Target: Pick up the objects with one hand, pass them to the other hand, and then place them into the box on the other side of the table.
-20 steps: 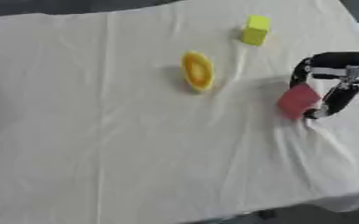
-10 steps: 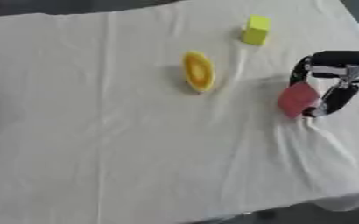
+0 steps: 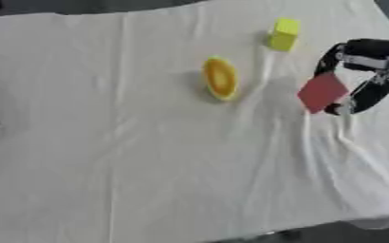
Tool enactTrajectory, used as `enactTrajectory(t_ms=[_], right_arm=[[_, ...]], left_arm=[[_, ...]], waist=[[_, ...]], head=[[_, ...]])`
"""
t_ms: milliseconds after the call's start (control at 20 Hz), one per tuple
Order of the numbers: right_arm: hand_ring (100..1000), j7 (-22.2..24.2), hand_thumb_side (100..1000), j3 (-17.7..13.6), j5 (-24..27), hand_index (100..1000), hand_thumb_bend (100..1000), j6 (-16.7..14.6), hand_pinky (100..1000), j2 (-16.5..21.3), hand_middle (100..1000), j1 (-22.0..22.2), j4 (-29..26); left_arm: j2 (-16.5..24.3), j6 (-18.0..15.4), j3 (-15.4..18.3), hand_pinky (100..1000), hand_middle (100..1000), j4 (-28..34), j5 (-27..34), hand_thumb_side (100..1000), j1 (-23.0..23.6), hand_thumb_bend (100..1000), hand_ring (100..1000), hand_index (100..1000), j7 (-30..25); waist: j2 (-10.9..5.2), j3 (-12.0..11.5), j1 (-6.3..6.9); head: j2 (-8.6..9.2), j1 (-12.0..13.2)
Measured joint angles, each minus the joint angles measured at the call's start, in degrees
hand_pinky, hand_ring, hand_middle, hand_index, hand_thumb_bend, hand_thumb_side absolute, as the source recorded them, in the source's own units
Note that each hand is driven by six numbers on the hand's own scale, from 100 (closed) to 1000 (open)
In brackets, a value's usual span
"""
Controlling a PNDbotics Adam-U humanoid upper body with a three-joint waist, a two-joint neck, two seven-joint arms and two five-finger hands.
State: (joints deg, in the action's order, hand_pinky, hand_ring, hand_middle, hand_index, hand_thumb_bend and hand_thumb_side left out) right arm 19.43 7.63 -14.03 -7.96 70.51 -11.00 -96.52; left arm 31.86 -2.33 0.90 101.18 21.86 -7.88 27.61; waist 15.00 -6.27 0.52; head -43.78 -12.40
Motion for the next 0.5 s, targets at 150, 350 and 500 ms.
enactTrajectory(t_ms=[150, 350, 500], right_arm=[[660, 0.6, 100, -1.1, 3.6, 554, 411, 1.6, 894, 0.0, 537, -0.1, -2.4], [620, 0.0, 100, -1.9, 10.4, 554, 410, 4.0, 879, 0.0, 522, -0.6, -4.0], [600, -2.1, 100, -1.9, 16.4, 552, 401, 6.3, 864, -0.6, 517, -1.1, -4.8]], left_arm=[[0.0, 0.0, 0.0, 835, 876, 0.0, -0.1, 546, 0.3, 951, 883, 872, 0.0], [0.0, -0.1, 0.1, 835, 874, 0.3, -0.3, 545, 0.3, 947, 883, 870, 0.1], [0.4, -0.1, 0.1, 836, 873, 0.6, -0.9, 544, 0.1, 945, 883, 868, 0.1]], waist=[[0.00, 0.0, -0.28], [0.00, -0.1, -0.36], [0.00, -0.5, -0.36]], head=[[0.00, 0.3], [0.00, 0.6], [0.00, 0.6]])
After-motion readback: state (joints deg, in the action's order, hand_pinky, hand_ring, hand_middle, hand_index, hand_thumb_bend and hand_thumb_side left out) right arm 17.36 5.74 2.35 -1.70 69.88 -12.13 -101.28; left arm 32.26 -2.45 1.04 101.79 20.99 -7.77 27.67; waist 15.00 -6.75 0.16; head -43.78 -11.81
